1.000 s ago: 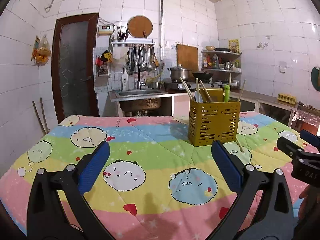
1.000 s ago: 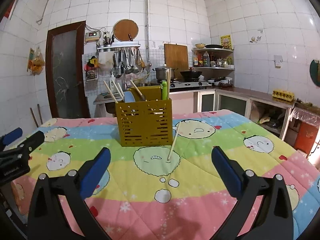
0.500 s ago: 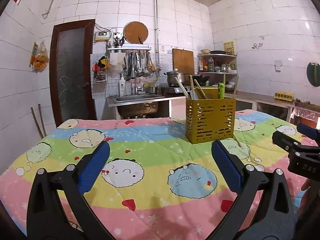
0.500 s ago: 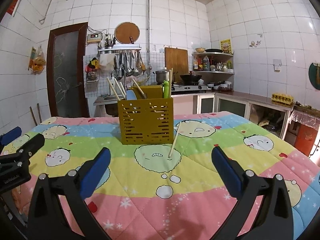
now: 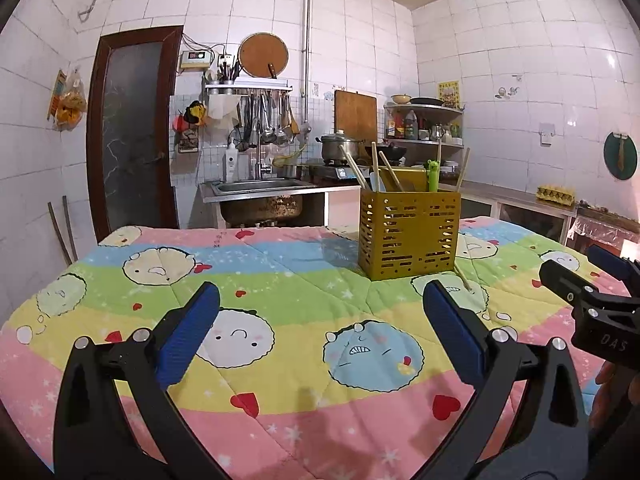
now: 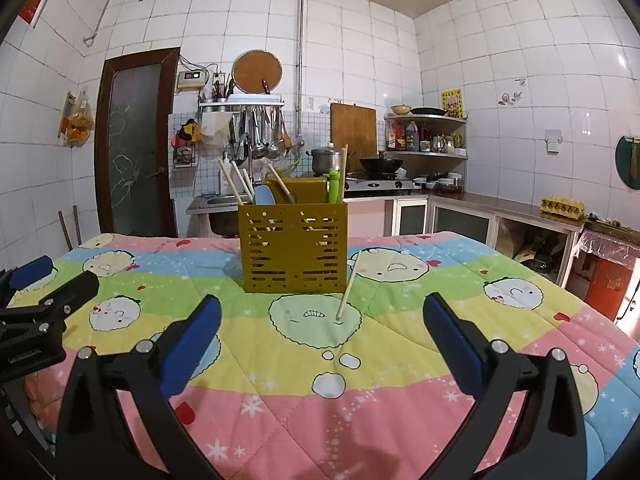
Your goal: Organize utensils
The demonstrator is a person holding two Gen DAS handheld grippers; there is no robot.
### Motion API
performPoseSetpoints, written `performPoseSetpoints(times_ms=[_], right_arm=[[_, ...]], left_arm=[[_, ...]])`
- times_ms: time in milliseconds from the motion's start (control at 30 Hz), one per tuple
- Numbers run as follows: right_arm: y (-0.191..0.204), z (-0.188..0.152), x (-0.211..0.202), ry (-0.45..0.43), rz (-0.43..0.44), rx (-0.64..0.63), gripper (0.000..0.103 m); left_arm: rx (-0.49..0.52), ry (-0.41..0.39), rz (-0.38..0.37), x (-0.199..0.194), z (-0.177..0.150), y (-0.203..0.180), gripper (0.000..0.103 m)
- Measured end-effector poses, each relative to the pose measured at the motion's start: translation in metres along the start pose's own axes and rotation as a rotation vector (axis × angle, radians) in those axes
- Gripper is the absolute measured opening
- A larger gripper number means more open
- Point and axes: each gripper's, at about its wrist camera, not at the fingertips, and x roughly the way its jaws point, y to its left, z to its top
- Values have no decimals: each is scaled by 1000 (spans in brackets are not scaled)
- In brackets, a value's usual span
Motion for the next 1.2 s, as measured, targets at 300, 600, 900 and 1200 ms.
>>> performPoseSetpoints(times_ms=[300, 600, 900, 1200], right_arm=[[2, -1, -2, -15, -5, -14, 99], [0, -1, -4, -17, -7, -7, 99], [-2, -1, -5, -19, -7, -3, 99], [-2, -1, -5, -18, -7, -3, 99]], left_arm=[[1, -3, 4, 0, -1, -3, 98], [28, -29, -3, -5, -2, -11, 98], [30, -36, -5, -6, -3, -12, 98], [35, -49, -4, -8, -4, -15, 98]])
